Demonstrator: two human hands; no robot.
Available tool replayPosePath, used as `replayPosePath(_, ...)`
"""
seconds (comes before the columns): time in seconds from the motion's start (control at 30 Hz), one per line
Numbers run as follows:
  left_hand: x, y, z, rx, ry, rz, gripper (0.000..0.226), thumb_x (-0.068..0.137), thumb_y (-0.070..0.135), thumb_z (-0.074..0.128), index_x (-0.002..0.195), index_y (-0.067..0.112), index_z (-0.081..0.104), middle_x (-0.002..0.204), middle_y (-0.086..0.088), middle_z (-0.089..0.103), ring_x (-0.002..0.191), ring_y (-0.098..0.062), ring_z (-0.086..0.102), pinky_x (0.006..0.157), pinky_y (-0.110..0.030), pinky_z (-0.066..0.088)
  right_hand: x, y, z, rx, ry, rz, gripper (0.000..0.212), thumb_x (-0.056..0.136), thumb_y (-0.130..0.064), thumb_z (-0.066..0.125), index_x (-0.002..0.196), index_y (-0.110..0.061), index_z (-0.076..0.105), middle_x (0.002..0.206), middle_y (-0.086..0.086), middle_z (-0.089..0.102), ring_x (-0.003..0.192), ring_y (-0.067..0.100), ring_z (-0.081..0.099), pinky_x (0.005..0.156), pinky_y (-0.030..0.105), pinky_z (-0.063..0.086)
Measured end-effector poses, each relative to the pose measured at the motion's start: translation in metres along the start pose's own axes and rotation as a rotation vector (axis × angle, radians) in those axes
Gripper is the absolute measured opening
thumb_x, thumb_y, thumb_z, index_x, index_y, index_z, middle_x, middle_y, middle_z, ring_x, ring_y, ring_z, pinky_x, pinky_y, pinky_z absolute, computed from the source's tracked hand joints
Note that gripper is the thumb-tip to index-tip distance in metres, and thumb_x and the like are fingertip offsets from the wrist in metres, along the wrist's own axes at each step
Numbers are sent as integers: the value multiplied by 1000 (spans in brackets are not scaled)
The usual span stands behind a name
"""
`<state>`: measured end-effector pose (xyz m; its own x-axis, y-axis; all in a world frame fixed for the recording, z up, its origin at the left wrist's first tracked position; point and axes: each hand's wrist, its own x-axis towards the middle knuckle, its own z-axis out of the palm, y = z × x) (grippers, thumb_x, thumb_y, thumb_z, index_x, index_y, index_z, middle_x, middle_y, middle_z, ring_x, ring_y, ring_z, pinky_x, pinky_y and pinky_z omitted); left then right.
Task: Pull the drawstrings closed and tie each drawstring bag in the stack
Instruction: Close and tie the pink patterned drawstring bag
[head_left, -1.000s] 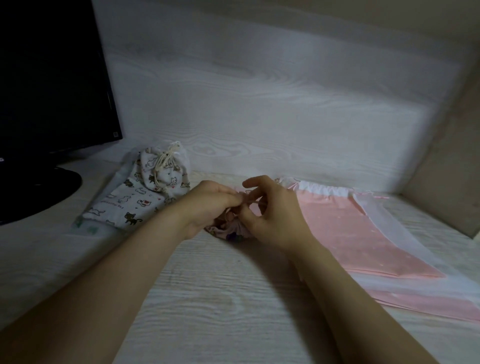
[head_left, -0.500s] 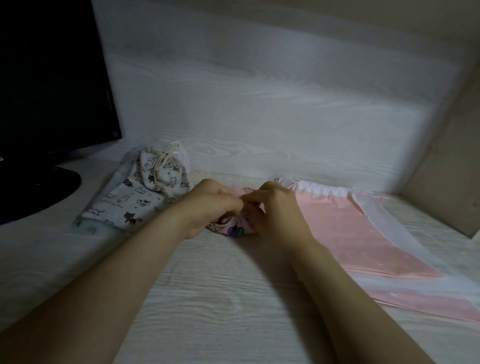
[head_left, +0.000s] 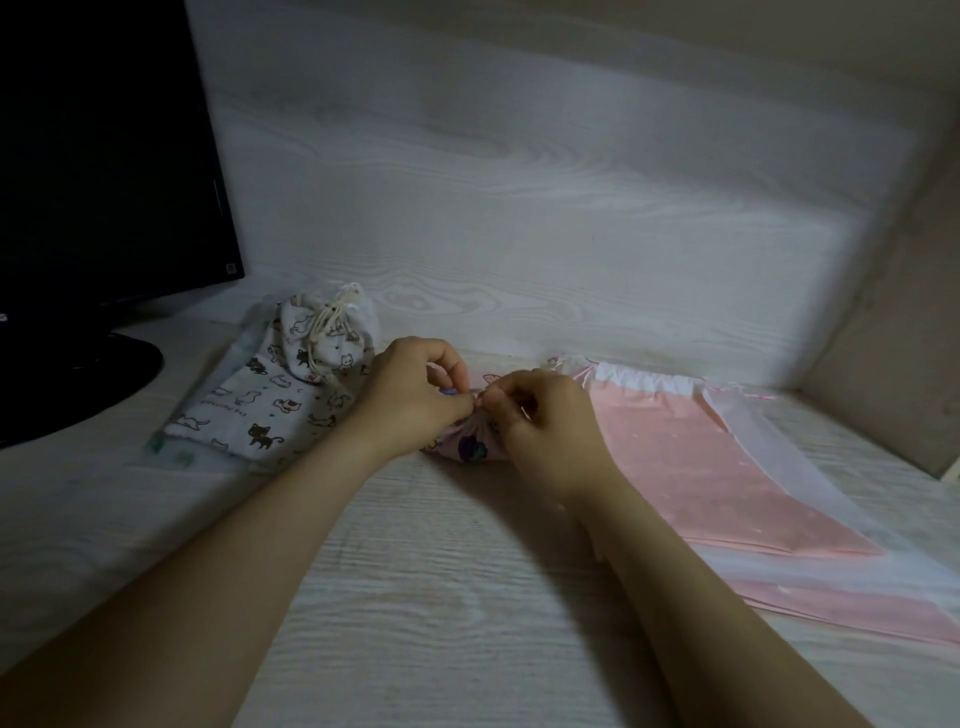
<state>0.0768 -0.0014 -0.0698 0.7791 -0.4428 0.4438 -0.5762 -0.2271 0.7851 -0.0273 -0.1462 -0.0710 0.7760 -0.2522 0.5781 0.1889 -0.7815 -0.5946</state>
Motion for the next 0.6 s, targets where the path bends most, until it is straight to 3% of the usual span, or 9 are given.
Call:
replayPosePath(0.17, 0, 0, 2, -6, 3, 64, 28, 82, 5, 83, 76, 32, 78, 73, 8, 75, 63, -12, 68, 70, -38, 64, 3, -2, 2, 296, -22, 266, 25, 99, -13, 65, 76, -13, 76, 57, -14, 59, 57, 5, 51, 59, 25, 41)
replayPosePath(0.27, -3, 3, 6, -37, -41, 73, 32, 88, 3, 78, 90, 34, 83, 83, 14, 79, 77, -3, 75, 82, -33, 65, 3, -5, -2, 413, 7, 345, 22, 98, -10, 66, 85, 3, 76, 57, -3, 57, 54, 7, 48, 54, 20, 38)
replayPosePath(0.37, -3, 5, 5, -106, -39, 50, 23, 86, 7, 79, 96, 28, 82, 89, 10, 80, 88, -5, 77, 89, -37, 64, 3, -4, -3, 495, 63, 392, 27, 100, -8, 63, 89, 15, 70, 64, 10, 54, 60, 16, 46, 54, 24, 35)
replayPosePath(0.5, -6, 11, 3, -177, -74, 32, 23, 80, 5, 85, 94, 20, 77, 89, 4, 80, 86, -10, 78, 87, -37, 65, 3, -5, -3, 591, 77, 452, 24, 101, -11, 63, 90, 7, 76, 75, 17, 66, 70, 24, 58, 64, 33, 48)
replayPosePath(0.6, -7, 11, 6, -169, -98, 49, 18, 82, 7, 87, 92, 21, 81, 88, 7, 81, 84, -8, 78, 86, -36, 65, 3, -5, -4, 588, 61, 443, 23, 101, -10, 63, 84, -1, 77, 70, 8, 72, 66, 15, 66, 60, 24, 53)
